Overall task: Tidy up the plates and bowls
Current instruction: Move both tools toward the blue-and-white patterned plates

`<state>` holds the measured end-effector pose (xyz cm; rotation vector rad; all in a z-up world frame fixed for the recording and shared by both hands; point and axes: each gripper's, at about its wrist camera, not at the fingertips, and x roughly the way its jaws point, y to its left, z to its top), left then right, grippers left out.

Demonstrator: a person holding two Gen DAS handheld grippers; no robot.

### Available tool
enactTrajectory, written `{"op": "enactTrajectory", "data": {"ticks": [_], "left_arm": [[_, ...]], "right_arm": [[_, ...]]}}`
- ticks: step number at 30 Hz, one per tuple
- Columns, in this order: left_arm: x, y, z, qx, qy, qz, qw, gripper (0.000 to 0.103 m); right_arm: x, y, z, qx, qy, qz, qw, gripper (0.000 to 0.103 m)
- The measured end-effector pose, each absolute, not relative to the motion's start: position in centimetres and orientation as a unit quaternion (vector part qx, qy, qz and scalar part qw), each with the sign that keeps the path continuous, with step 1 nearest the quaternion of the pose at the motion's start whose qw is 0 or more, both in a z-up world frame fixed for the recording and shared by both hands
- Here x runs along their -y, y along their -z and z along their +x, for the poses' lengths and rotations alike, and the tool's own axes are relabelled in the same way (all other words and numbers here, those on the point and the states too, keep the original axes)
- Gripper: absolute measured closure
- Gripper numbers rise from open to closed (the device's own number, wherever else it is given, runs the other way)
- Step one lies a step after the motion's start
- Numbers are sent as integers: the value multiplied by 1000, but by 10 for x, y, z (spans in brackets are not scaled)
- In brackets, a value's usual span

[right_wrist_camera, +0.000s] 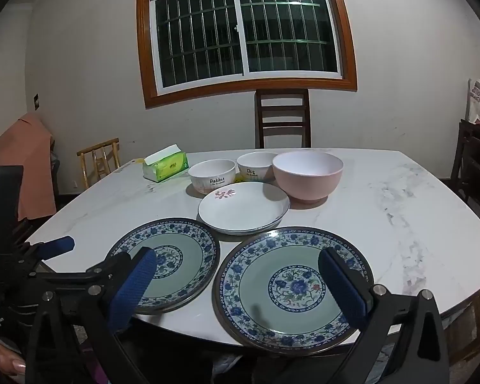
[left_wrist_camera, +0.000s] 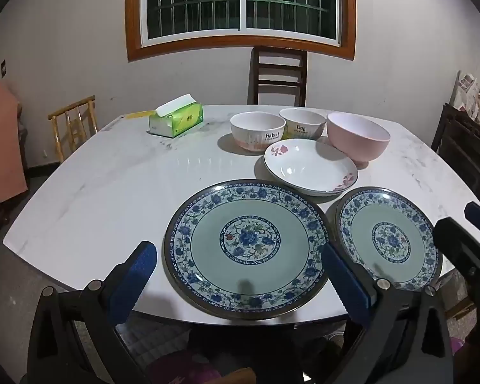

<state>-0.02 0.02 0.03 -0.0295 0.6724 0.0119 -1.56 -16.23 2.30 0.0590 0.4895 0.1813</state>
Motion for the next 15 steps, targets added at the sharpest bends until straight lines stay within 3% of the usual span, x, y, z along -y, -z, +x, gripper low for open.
{"op": "enactTrajectory", "data": {"ticks": [7,15], "left_arm": [[7,0,-6,-319,-23,12,947,1],[-15,6,0,-349,-31,-26,936,1]], "right_arm": [[159,-22,-16,-251,-112,32,961,0],[153,-22,-20,-255,-175,43,950,0]]}}
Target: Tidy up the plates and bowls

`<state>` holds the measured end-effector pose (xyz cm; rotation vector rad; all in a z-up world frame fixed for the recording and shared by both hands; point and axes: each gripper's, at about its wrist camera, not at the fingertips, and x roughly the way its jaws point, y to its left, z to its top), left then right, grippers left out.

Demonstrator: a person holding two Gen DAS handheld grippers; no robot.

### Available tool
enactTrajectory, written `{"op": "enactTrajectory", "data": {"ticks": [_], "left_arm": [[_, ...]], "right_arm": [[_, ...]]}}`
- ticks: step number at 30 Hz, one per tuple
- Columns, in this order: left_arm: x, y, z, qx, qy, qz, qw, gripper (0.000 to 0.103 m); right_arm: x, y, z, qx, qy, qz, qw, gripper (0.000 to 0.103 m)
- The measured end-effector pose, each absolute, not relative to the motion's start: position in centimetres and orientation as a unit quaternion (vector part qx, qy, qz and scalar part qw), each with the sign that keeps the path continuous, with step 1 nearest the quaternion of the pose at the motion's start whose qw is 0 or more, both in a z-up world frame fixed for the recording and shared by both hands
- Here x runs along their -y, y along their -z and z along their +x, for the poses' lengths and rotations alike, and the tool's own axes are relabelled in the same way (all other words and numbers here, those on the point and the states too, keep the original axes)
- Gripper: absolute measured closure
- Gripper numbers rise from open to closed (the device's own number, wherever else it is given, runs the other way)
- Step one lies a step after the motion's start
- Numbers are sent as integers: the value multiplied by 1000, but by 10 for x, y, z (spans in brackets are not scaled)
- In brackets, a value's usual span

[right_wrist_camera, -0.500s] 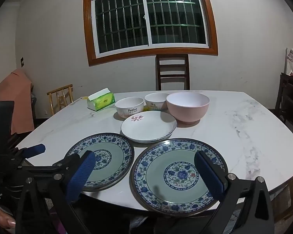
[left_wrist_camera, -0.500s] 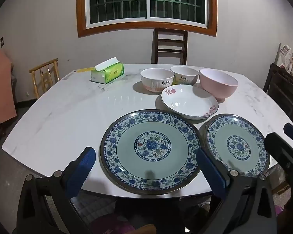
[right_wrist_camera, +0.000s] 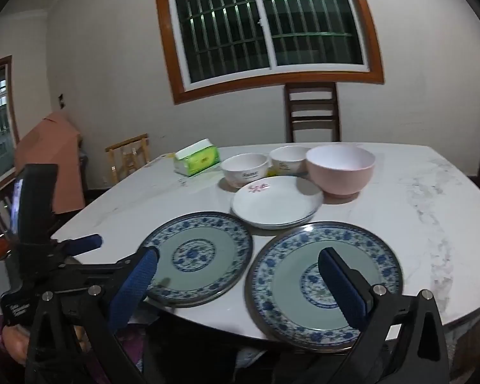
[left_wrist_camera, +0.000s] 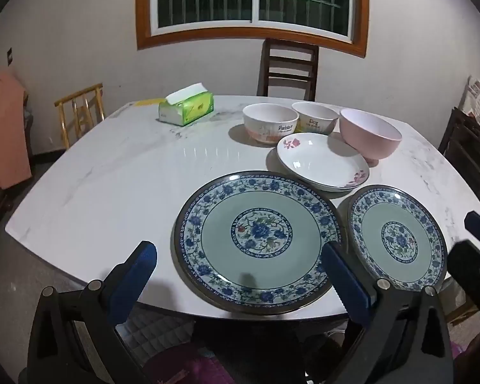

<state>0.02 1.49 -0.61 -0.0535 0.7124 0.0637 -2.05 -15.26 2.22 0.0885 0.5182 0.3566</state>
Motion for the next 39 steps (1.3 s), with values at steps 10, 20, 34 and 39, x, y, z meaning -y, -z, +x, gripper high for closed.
{"op": "enactTrajectory", "data": {"ticks": [10,20,34,39], "left_arm": [[-32,9,9,-375,-32,-40,926,1],[-67,16,26,-406,-39,-94,908,2],[-97,39,43,-449,-47,-136,882,10],[-103,46,48,-466,-45,-155,870,14]], "right_arm": [[146,-20,14,-306,-240,63,919,0],[135,-4,85,-373,-301,77,874,26],[116,35,158,-470,-283,72,833,40],[111,42,169,-486,-284,66,824,40]]}}
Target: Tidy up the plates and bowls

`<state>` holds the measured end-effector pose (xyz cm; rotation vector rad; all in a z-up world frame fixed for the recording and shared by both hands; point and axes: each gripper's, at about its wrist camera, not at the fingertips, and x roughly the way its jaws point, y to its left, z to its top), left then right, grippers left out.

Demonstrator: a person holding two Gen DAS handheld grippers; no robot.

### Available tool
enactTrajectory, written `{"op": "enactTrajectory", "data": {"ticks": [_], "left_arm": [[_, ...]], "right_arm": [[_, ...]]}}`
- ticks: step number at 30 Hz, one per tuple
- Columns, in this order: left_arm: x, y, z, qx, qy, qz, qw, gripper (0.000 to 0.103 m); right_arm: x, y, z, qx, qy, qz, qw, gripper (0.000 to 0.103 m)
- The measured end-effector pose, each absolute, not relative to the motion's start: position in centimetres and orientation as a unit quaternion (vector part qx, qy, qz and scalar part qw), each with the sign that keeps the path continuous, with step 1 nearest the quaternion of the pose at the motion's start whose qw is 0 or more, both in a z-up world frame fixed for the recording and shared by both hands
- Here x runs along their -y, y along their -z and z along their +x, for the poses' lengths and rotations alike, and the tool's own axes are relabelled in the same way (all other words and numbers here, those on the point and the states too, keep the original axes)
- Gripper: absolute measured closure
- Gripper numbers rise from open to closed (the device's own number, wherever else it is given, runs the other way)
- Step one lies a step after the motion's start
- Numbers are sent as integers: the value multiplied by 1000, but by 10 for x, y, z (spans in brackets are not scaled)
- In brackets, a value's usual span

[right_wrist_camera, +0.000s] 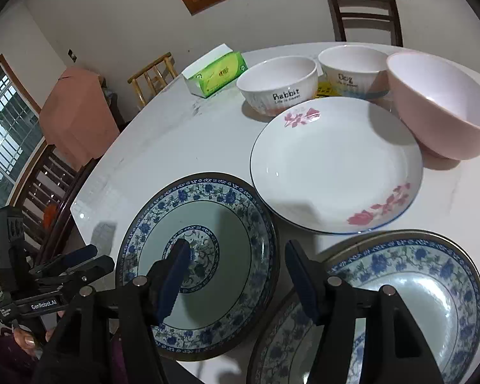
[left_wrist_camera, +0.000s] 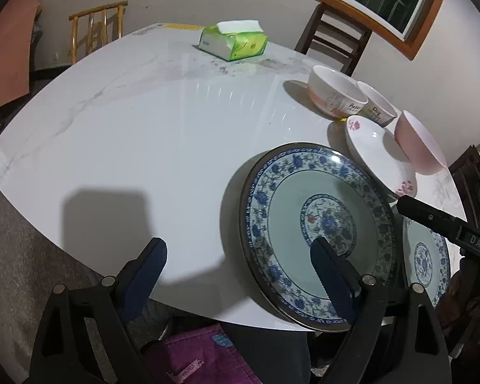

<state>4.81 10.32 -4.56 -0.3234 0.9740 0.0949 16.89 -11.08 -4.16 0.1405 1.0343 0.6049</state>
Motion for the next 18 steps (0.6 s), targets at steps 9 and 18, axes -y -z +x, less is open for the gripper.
{"op": "enactTrajectory", "data": {"ticks": [9,18], "left_arm": [[-103,52,54,-480,-43,-149,863,14],[-100,62,61,-499,-42,-138,855,18]], "right_arm": [[110,57,181,-514,-279,65,809,40],[102,62,197,-533,-293,75,790,40]]}}
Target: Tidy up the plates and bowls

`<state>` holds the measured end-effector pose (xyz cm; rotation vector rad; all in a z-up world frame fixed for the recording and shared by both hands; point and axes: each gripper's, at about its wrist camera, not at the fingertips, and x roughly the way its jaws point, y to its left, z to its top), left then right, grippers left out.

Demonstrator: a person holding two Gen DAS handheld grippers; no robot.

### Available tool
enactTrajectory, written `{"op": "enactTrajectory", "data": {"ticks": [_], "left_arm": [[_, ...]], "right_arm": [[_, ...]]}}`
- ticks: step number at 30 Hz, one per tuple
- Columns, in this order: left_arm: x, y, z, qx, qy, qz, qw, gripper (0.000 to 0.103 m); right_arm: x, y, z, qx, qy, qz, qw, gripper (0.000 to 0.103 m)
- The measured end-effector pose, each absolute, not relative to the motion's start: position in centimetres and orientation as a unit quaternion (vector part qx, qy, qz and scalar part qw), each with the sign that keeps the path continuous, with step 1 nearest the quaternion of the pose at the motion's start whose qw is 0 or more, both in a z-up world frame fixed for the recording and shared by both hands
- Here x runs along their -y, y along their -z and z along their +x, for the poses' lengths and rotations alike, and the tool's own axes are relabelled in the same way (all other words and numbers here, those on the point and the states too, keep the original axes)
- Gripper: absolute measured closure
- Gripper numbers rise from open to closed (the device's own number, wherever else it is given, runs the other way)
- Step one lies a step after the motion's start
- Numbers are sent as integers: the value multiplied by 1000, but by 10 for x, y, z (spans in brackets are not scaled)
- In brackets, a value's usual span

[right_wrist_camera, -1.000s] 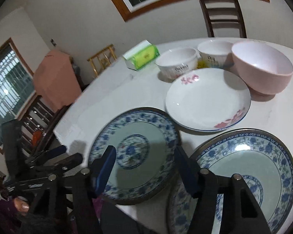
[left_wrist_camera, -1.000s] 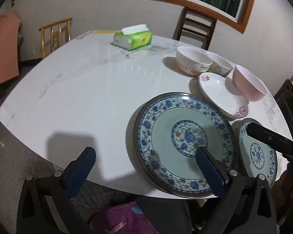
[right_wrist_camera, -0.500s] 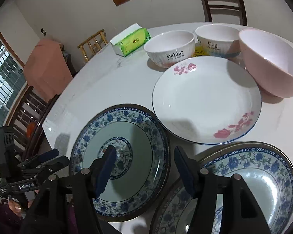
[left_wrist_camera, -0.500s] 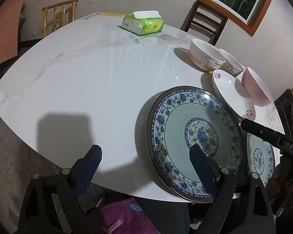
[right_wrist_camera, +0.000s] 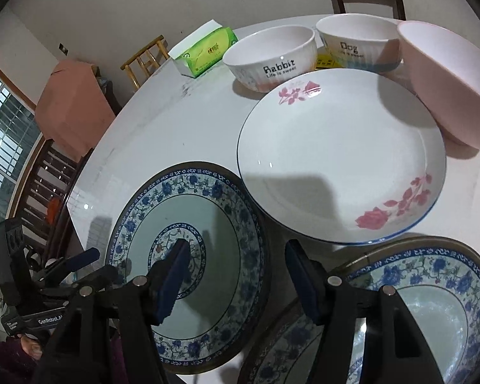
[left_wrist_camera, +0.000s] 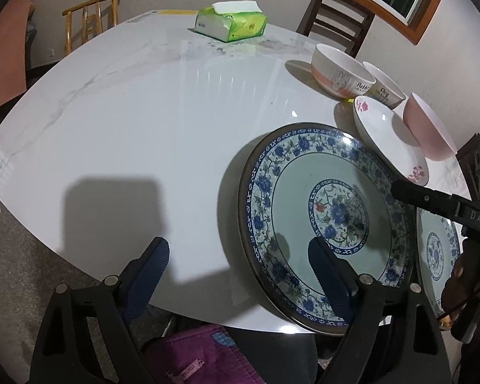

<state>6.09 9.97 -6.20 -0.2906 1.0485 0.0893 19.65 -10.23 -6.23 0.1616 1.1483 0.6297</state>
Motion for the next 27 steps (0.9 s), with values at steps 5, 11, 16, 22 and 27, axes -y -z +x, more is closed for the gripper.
{"op": "enactTrajectory", "data": {"ticks": [5,11,16,22,27], "left_arm": [[-98,67,65,-503,-42,-129,853,44],[-91,67,69,-495,-41,-107,861,71],[-101,66,71,-492,-41,-126,860,77],[-113,56,77,-483,-60,-119,866,77],[-132,46,86,-474,-81,-122,868,78]], "right_arm": [[93,66,202,-539,-298,72,785,40],[93,72,205,-543,-289,75,785,88],[88,71,205,-543,-286,84,785,88],[76,68,211,-539,-292,101,783,88],[56,63,221,-539,-296,101,782,88]]}}
